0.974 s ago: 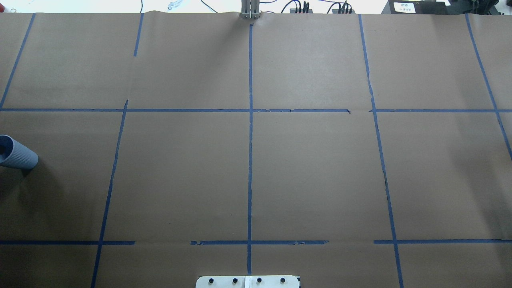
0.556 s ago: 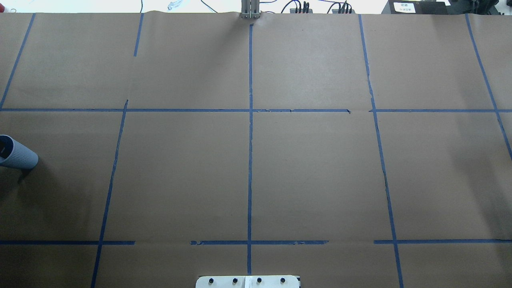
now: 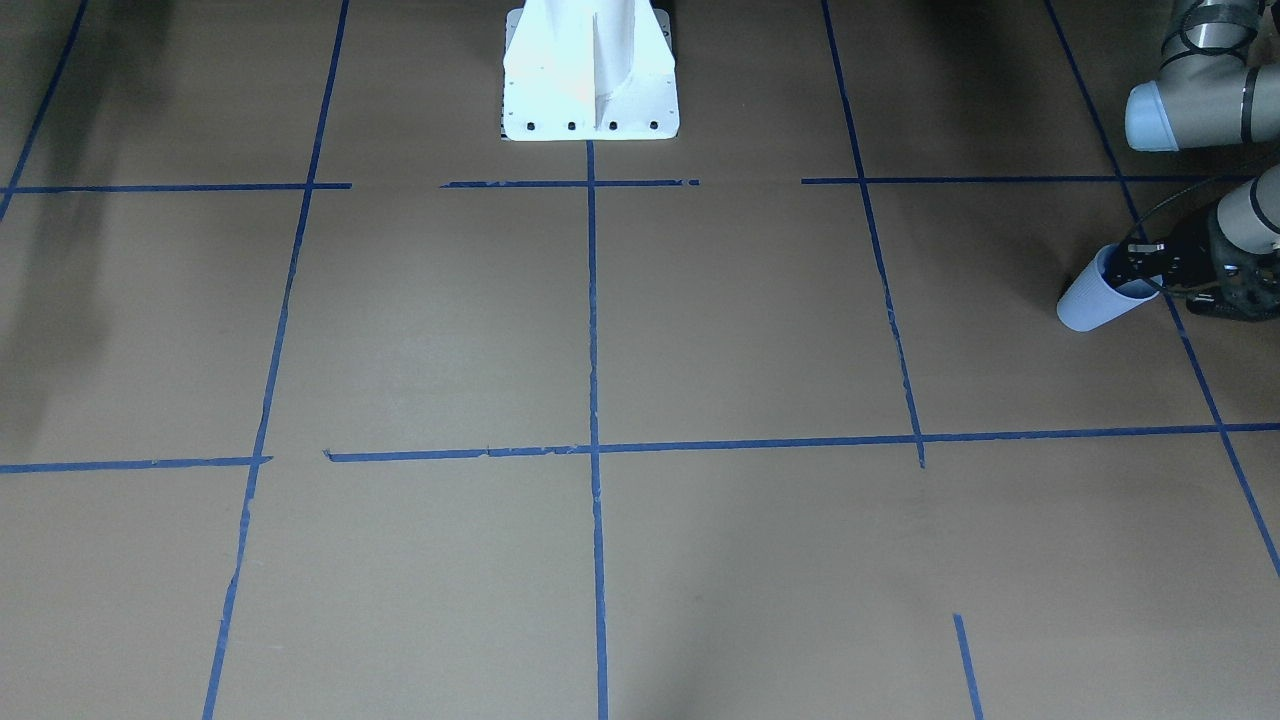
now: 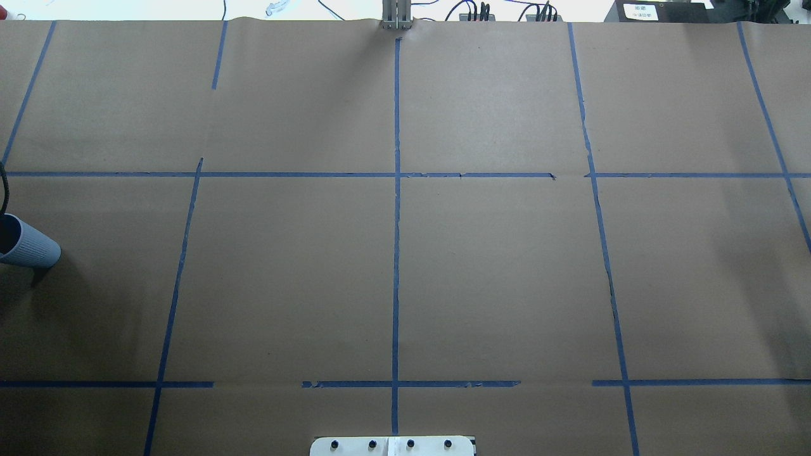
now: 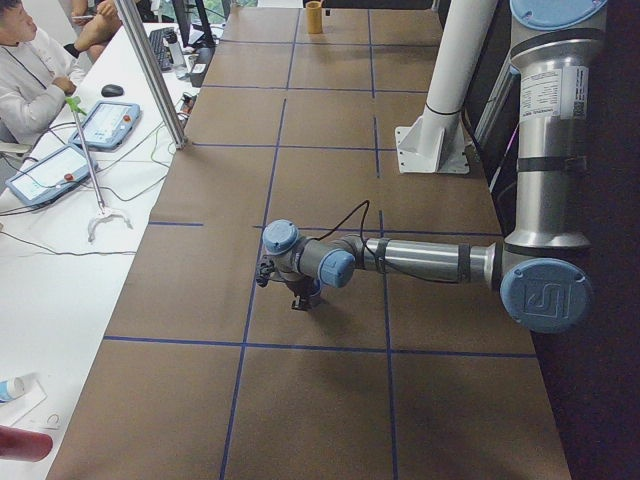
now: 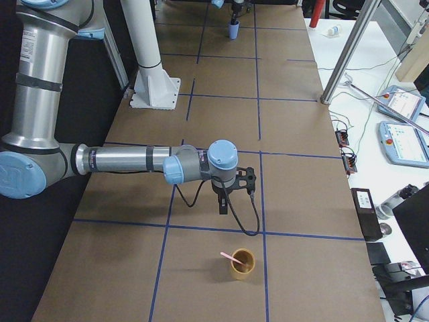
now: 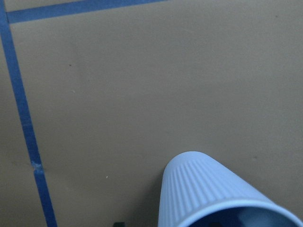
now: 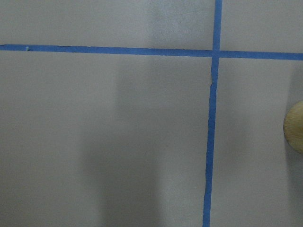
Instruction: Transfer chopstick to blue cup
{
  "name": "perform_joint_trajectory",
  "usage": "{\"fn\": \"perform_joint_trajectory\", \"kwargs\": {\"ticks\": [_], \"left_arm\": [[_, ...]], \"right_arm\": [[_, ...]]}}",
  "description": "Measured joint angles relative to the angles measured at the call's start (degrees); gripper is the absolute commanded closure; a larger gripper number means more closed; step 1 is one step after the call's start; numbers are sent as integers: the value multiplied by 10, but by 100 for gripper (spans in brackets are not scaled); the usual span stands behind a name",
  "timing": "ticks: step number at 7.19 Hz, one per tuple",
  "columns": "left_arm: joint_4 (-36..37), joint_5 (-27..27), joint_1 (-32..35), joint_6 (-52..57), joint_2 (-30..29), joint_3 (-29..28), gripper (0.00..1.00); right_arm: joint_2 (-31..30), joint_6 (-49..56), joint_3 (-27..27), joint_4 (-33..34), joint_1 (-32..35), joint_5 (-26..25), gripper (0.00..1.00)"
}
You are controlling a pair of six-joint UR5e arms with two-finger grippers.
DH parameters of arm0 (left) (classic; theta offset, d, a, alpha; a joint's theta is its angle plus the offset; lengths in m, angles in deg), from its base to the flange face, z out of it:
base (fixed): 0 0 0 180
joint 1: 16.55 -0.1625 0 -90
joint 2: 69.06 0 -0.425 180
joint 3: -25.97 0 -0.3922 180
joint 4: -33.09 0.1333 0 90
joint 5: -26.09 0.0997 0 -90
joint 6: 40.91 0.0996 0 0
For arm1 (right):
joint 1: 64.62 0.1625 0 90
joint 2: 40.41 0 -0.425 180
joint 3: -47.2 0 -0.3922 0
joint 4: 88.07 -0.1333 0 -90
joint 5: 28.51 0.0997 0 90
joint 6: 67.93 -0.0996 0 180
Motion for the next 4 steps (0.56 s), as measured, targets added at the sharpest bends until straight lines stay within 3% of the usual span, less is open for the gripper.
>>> {"fn": "perform_joint_trajectory", "kwargs": {"ticks": [4], "left_arm": [[-6,0,-2,2,-7,-18,73]], "right_arm": [[-1,0,0,0,0,6,0]]}}
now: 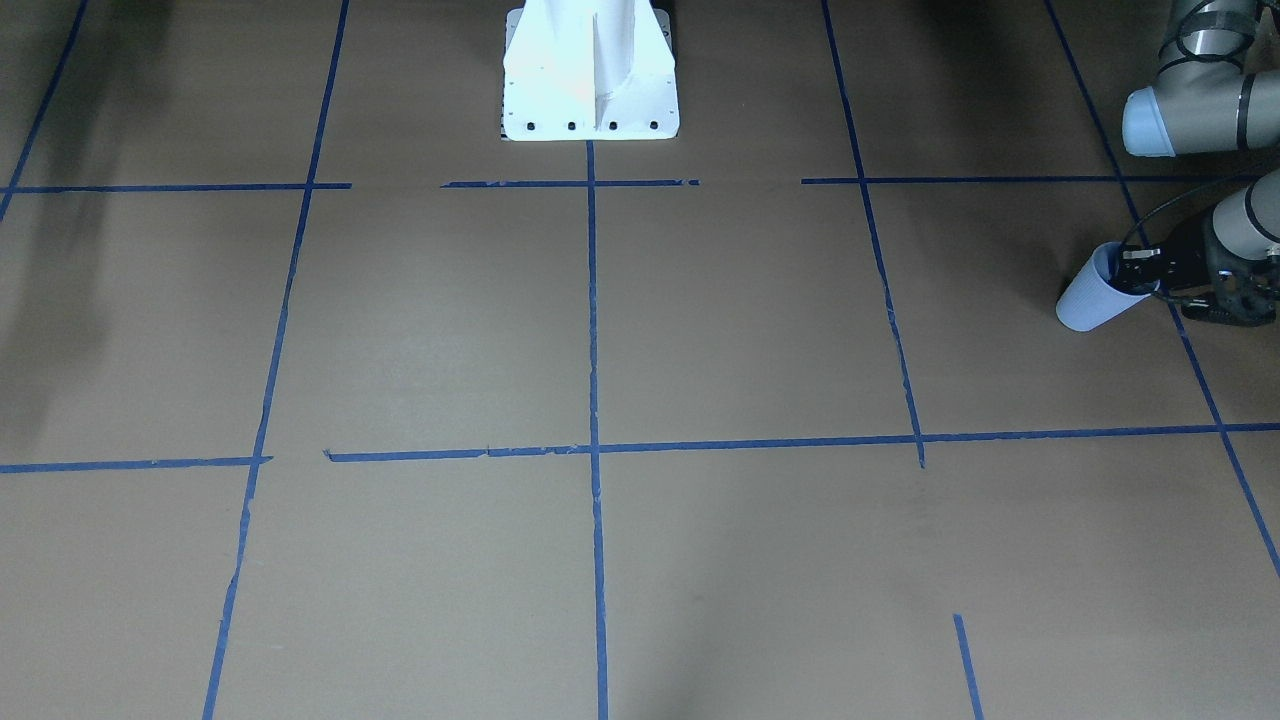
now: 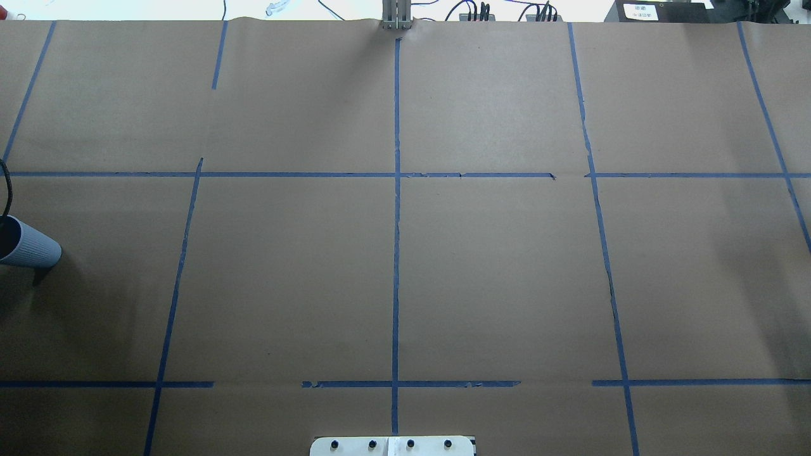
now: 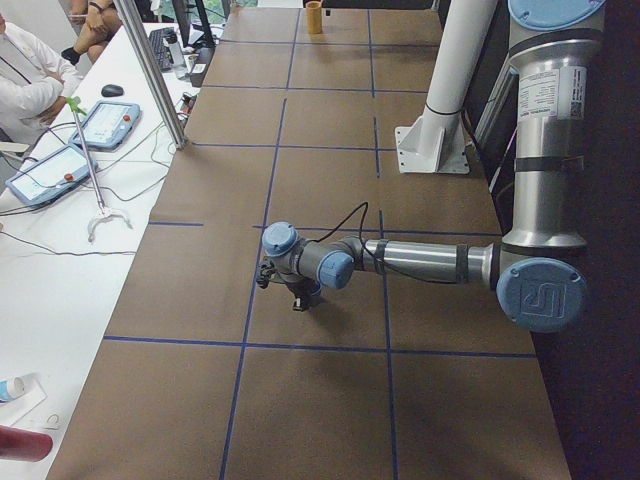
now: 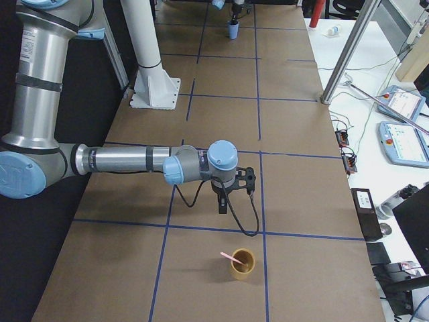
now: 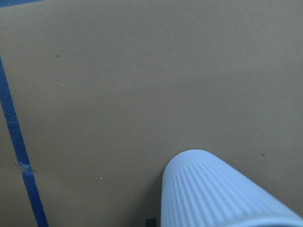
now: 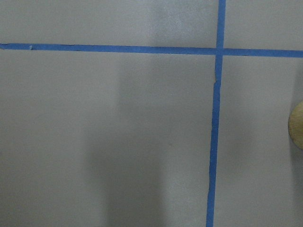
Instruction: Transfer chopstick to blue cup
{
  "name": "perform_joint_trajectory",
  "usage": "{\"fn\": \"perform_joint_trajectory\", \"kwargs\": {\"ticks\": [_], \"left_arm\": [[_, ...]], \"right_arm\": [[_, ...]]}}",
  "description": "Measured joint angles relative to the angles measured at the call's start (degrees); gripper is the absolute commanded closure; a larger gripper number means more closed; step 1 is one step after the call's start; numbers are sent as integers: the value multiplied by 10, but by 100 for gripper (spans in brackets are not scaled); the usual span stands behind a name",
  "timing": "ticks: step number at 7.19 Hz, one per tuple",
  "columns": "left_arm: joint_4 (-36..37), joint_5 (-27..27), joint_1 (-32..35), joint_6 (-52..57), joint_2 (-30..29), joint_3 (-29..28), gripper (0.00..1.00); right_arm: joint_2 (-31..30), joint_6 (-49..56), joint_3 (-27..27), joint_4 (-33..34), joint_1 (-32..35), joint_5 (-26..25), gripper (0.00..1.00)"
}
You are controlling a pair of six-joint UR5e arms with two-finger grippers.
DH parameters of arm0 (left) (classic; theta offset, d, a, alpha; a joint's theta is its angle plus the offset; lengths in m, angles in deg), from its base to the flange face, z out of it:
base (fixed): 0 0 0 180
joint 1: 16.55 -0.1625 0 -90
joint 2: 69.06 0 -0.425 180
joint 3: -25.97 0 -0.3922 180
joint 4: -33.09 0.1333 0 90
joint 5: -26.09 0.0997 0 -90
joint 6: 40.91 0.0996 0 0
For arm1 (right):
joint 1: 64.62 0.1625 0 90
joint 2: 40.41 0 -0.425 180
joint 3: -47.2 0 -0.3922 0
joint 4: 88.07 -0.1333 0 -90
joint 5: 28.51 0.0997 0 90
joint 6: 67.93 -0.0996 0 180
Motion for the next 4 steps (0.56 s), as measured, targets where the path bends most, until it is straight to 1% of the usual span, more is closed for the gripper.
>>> {"fn": "perform_joint_trajectory", "kwargs": {"ticks": [1,2,3,4], "left_arm": [[-1,0,0,0,-1,-4,81],[-2,0,0,0,-1,-6,94],[-2,0,0,-1,-2,-5,100],[-2,-1,0,-4,-5,-1,100]], "right_arm": [[0,0,0,0,0,0,0],[0,-1,0,0,0,0,0],[0,-1,0,0,0,0,0],[0,-1,0,0,0,0,0]]}}
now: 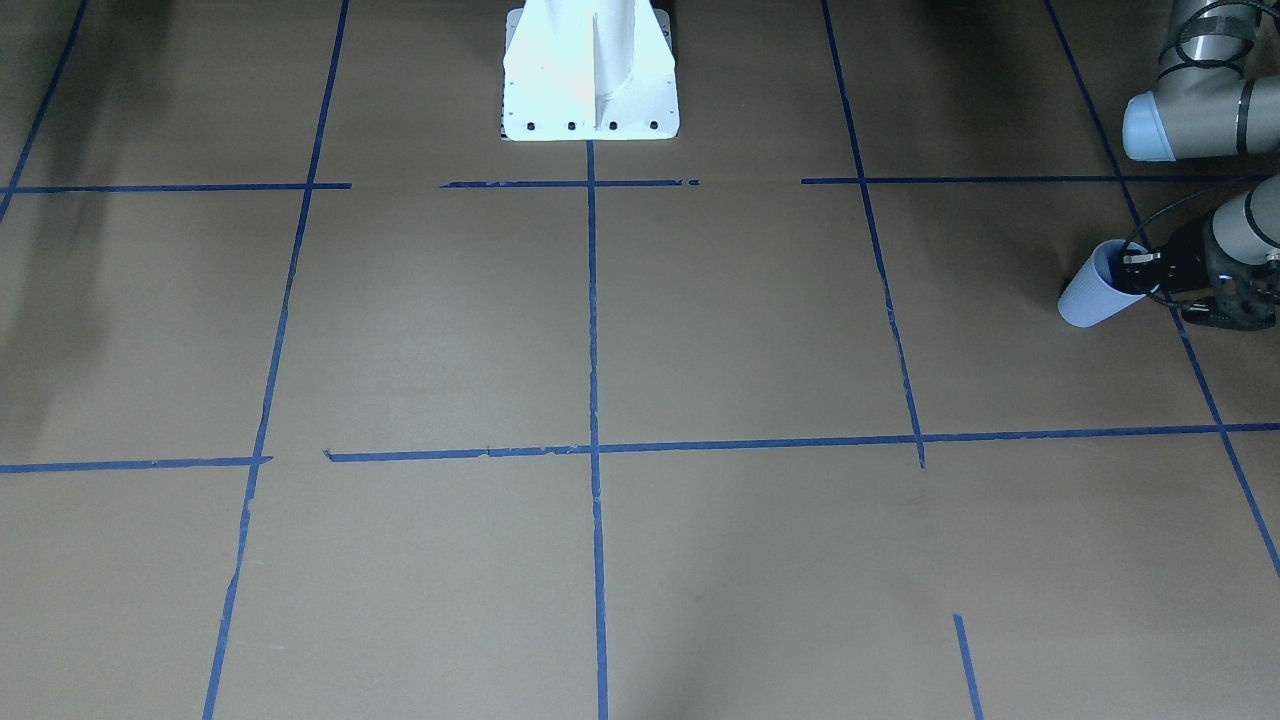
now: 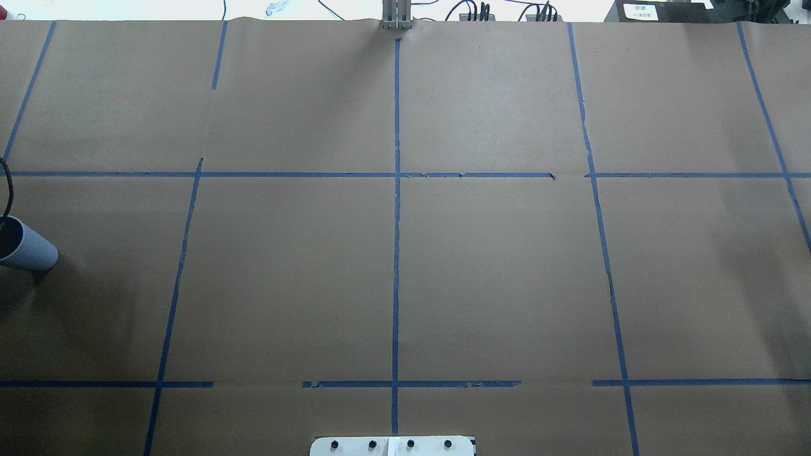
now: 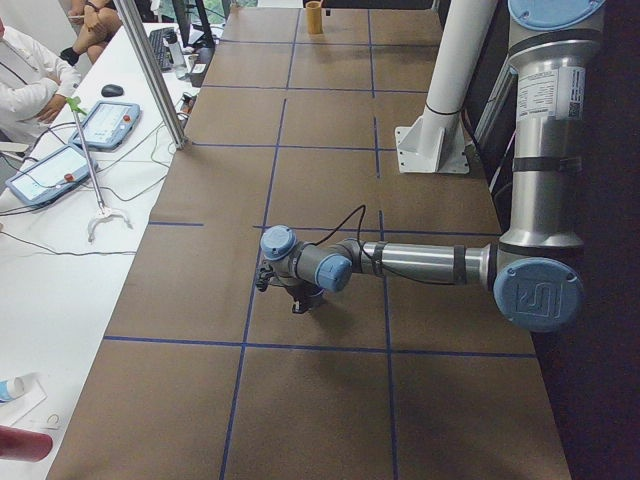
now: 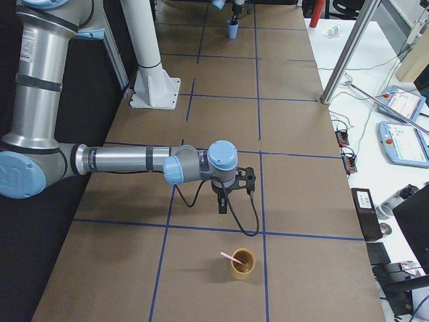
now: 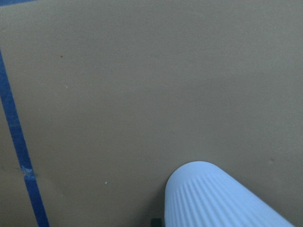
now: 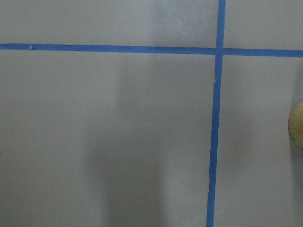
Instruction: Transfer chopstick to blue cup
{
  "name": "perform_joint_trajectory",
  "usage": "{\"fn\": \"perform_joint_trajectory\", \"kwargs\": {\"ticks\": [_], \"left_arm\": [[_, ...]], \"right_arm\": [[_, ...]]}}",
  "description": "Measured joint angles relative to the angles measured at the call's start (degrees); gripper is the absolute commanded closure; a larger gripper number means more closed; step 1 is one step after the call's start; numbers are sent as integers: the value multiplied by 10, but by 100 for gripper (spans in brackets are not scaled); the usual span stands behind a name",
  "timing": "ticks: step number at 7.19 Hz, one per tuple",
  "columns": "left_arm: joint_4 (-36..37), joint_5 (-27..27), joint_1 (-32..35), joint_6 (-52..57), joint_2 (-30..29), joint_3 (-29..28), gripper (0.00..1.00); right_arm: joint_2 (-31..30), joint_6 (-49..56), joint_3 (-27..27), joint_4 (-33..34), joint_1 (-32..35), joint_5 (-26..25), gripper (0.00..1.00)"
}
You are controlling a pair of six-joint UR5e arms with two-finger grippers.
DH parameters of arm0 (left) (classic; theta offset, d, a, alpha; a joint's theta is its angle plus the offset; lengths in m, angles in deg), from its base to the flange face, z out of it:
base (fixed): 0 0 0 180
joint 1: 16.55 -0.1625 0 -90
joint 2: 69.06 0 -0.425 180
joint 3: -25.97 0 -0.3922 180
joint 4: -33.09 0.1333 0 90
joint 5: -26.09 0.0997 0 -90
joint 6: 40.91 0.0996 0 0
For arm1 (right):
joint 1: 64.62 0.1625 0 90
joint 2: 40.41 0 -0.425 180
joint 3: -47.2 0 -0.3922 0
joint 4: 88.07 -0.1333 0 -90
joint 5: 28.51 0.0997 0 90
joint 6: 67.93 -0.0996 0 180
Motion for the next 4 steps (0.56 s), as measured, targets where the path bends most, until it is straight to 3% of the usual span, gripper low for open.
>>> {"fn": "perform_joint_trajectory", "kwargs": {"ticks": [2,4], "left_arm": [[9,-2,1,-32,-12,41,100],[53,-4,-2,-151,-41,141,100]], "right_arm": [[0,-1,0,0,0,0,0],[0,-1,-1,-1,0,1,0]]}}
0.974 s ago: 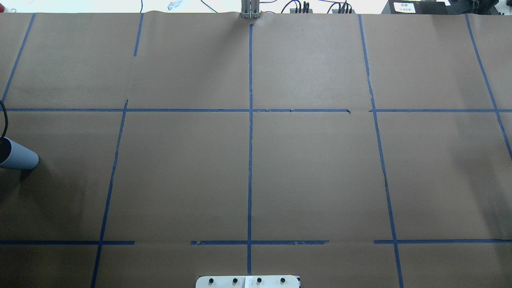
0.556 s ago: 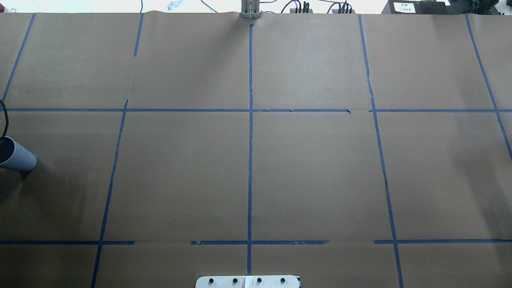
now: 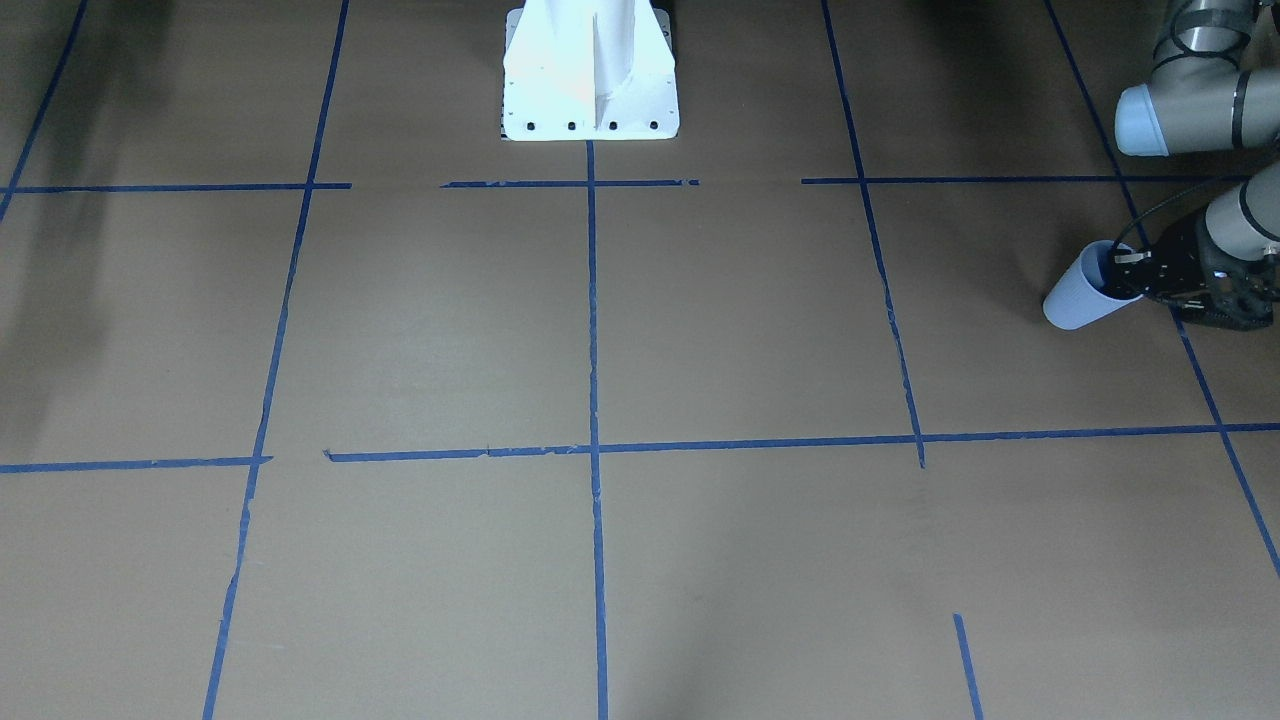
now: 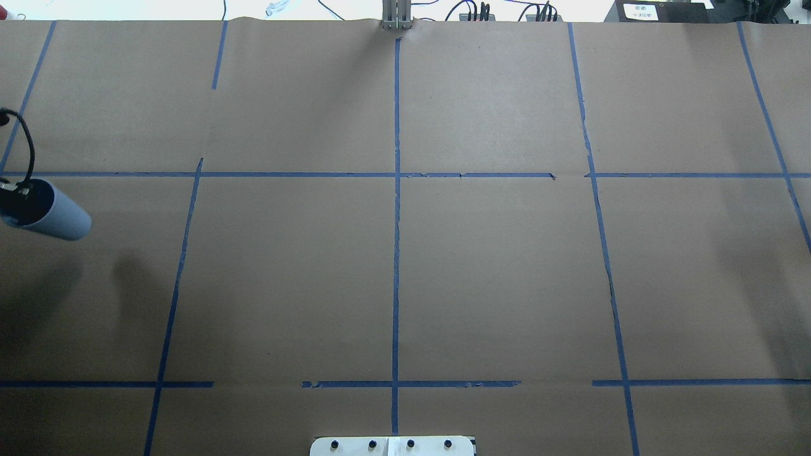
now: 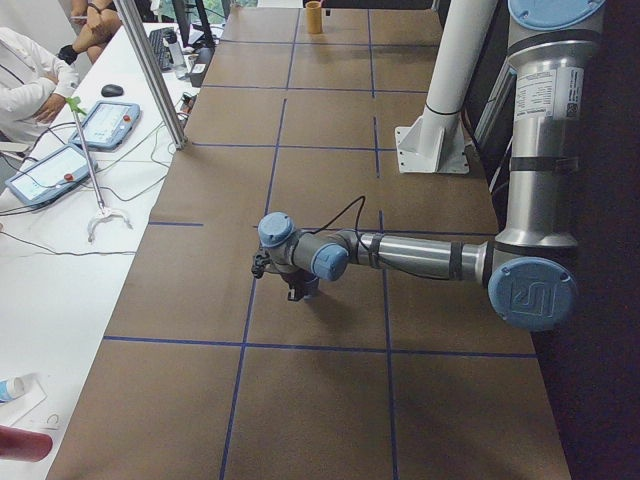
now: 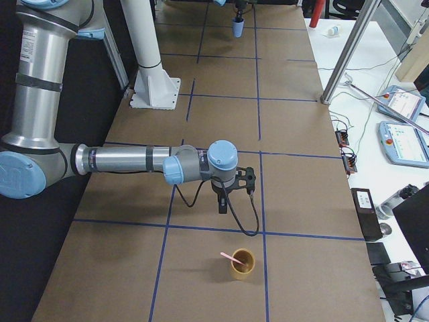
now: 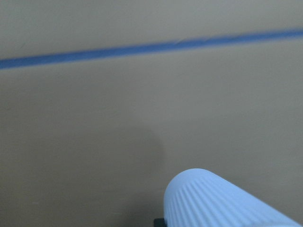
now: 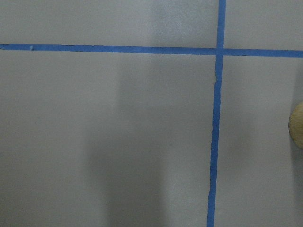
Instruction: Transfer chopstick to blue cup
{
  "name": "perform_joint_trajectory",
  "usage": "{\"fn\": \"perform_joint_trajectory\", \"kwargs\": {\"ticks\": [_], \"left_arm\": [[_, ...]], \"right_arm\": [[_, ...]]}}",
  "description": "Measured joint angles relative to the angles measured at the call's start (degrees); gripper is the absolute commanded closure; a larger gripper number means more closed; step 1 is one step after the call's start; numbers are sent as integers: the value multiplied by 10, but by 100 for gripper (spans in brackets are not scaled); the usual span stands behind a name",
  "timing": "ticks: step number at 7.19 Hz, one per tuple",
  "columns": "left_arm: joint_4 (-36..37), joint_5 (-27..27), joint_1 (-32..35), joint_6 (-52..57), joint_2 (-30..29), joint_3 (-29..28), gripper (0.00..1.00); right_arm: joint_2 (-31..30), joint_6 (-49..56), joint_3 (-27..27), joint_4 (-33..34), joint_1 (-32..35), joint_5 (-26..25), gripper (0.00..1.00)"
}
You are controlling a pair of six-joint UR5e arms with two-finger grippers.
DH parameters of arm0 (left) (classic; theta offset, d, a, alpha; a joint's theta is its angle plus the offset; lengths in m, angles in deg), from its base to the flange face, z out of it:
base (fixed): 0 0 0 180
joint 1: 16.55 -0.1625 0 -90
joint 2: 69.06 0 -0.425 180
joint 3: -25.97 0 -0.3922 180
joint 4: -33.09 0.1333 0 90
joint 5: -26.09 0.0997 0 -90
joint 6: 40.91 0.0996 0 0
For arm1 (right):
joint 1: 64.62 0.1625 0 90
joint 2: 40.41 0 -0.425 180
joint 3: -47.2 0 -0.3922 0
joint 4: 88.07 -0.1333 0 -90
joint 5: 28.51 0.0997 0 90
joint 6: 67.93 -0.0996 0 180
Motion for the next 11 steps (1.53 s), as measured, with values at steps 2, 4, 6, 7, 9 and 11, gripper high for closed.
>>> {"fn": "perform_joint_trajectory", "kwargs": {"ticks": [2,4,6,7,9,11], "left_arm": [[43,2,-65,-167,-76,79,100],[115,34,-177,-303,-199,92,100],[182,124,-275,-358,-322,46,100],[192,155,-300,-367,-376,-5,100],[183,189,-327,-371,-436,-89,100],[134,196,-336,-372,-454,-148,100]], "right_arm": [[0,1,0,-1,0,3,0],[0,2,0,-1,0,7,0],[0,2,0,-1,0,17,0],[0,2,0,-1,0,22,0],[0,3,-1,-1,0,24,0],[0,3,-2,-1,-1,25,0]]}}
